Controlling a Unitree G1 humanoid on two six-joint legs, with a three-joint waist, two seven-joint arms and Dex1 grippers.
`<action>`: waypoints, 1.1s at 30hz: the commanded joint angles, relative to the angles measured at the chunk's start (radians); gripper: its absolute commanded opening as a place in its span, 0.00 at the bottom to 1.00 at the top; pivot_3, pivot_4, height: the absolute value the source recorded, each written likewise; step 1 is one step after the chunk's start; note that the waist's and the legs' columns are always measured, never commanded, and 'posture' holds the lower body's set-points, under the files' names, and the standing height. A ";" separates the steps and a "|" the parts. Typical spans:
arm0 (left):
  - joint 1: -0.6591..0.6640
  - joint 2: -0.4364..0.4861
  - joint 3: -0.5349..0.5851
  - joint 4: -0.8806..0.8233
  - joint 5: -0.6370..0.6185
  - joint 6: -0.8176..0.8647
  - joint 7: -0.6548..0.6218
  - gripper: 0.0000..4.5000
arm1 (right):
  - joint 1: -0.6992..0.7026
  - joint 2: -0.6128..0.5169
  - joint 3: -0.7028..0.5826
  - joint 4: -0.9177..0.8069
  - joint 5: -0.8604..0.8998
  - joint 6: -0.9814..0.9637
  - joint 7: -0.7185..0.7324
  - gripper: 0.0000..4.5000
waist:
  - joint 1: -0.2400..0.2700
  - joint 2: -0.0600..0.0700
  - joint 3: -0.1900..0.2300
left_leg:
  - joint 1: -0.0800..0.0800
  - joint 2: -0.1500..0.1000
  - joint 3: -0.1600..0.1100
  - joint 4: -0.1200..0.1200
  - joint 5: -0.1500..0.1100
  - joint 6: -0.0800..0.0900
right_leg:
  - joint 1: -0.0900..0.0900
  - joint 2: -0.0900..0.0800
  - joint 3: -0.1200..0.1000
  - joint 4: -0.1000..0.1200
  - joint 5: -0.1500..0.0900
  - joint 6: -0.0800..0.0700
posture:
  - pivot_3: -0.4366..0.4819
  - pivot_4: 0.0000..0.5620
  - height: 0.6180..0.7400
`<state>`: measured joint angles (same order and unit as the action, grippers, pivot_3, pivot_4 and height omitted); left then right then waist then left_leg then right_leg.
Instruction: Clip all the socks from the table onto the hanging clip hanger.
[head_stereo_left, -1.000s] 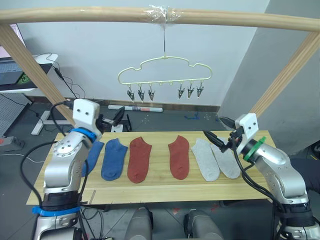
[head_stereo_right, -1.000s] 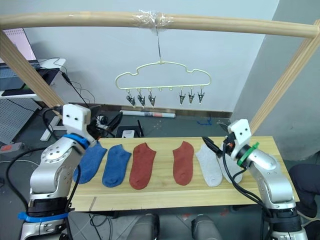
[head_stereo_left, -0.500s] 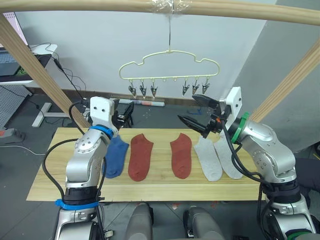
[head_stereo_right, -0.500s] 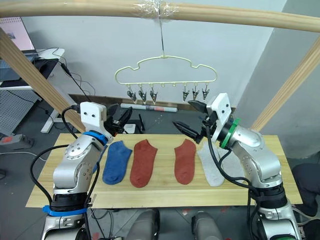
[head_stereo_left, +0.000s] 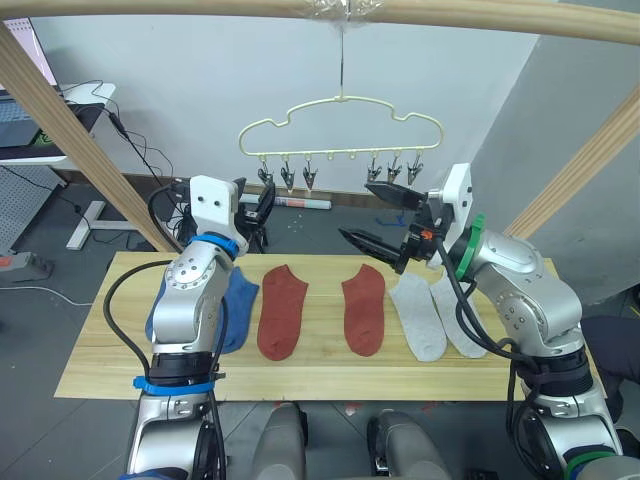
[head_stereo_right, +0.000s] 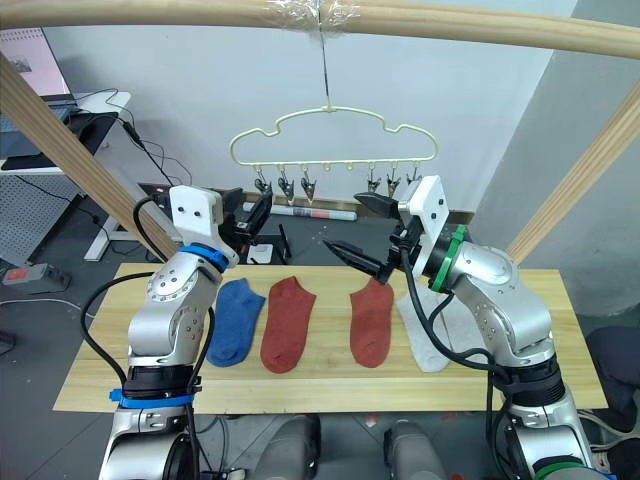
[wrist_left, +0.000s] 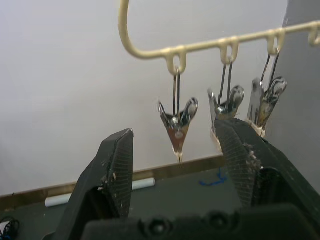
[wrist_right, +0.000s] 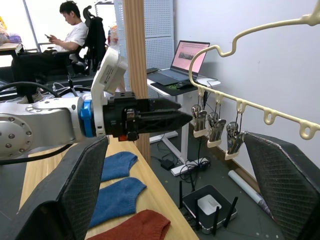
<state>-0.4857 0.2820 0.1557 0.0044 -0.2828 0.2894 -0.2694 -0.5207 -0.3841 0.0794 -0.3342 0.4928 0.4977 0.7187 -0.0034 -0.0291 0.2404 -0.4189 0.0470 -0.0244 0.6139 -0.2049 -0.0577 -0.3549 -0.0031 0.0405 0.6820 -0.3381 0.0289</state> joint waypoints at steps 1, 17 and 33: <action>-0.024 -0.005 0.006 0.002 0.010 -0.037 0.005 0.63 | 0.001 0.000 -0.005 -0.058 0.019 0.002 -0.002 1.00 | 0.000 0.000 0.000 | 0.000 0.000 0.000 0.000 0.000 0.000 | 0.000 0.000 0.000 0.000 0.000 0.000 | 0.48 0.45 1.00; -0.075 -0.011 0.005 0.084 0.038 -0.102 0.004 0.63 | -0.039 0.011 -0.008 -0.096 0.057 0.050 -0.022 1.00 | -0.003 0.000 0.006 | 0.000 0.000 0.000 0.000 0.000 0.000 | 0.000 0.000 0.000 0.000 0.000 0.000 | 0.47 0.47 1.00; -0.132 -0.015 0.005 0.184 0.048 -0.158 -0.003 0.63 | -0.038 0.003 -0.021 -0.085 0.055 0.062 -0.034 1.00 | -0.006 -0.001 0.016 | -0.003 0.000 0.000 0.000 0.001 -0.002 | -0.003 0.000 0.000 0.000 0.000 0.000 | 0.46 0.49 1.00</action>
<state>-0.5961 0.2692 0.1578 0.2015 -0.2407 0.1621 -0.2726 -0.5453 -0.3790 0.0788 -0.3882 0.5304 0.5614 0.6886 -0.0093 -0.0301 0.2561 -0.4223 0.0470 -0.0244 0.6139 -0.2040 -0.0592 -0.3577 -0.0031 0.0400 0.6816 -0.3381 0.0289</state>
